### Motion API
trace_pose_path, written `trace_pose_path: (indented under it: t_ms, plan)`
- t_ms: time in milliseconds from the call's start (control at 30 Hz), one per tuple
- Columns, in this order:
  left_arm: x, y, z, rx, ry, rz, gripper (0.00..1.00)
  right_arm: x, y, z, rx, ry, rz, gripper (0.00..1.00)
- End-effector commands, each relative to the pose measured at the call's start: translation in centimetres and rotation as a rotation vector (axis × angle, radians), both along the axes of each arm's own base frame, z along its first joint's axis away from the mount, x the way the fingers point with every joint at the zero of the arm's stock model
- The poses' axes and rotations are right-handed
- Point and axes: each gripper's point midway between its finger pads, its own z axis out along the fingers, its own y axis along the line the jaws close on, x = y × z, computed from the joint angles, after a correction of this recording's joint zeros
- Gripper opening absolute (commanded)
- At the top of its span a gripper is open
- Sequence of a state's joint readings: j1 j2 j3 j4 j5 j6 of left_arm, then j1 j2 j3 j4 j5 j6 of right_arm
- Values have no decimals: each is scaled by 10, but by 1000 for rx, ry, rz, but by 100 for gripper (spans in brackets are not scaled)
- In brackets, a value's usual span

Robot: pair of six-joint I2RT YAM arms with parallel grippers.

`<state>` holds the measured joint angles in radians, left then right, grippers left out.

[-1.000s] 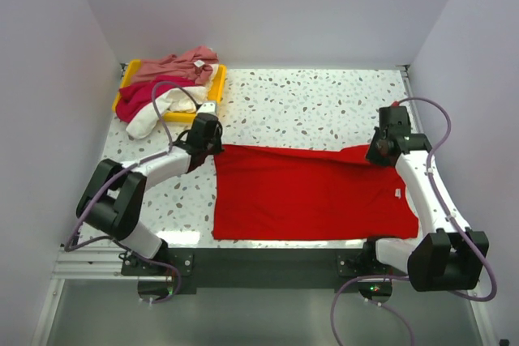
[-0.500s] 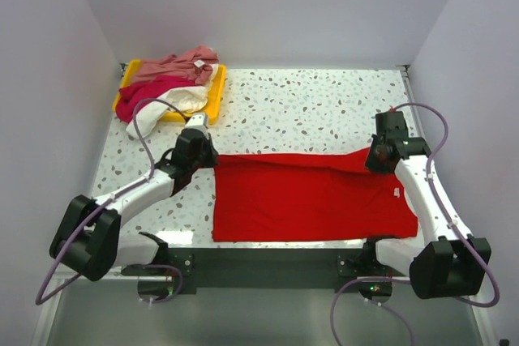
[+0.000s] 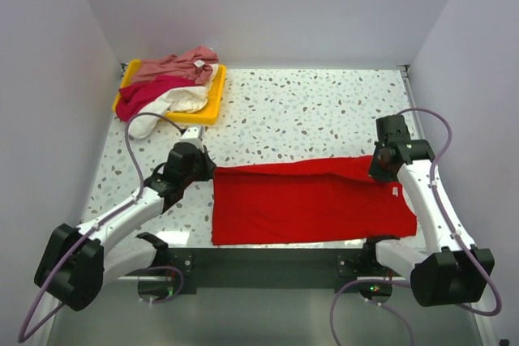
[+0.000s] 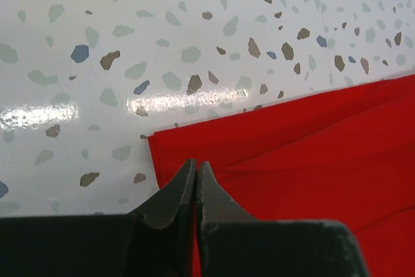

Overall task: Fold and stack the t-shirts
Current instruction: Fold the tshirt

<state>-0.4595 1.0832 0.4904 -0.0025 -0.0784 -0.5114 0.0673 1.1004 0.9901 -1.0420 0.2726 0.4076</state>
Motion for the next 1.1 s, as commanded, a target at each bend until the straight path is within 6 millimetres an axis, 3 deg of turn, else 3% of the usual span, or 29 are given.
trace_pose_path:
  t_ms: [0,300,833,1067]
  plan:
    - [-13,-3,0,-1,10,-18,0,-5,-5,25,-28,-39,-18,0]
    - [-30,-3,0,31,36,-18,0,-22,-5,27,-25,9,-3,0]
    - [-57,4,-5,49,83,2,0,-34,-1,33,-7,14,-2,0]
    - [-70,-1,-8,23,107,-37,0,-41,-2,40,-15,-11,-11,0]
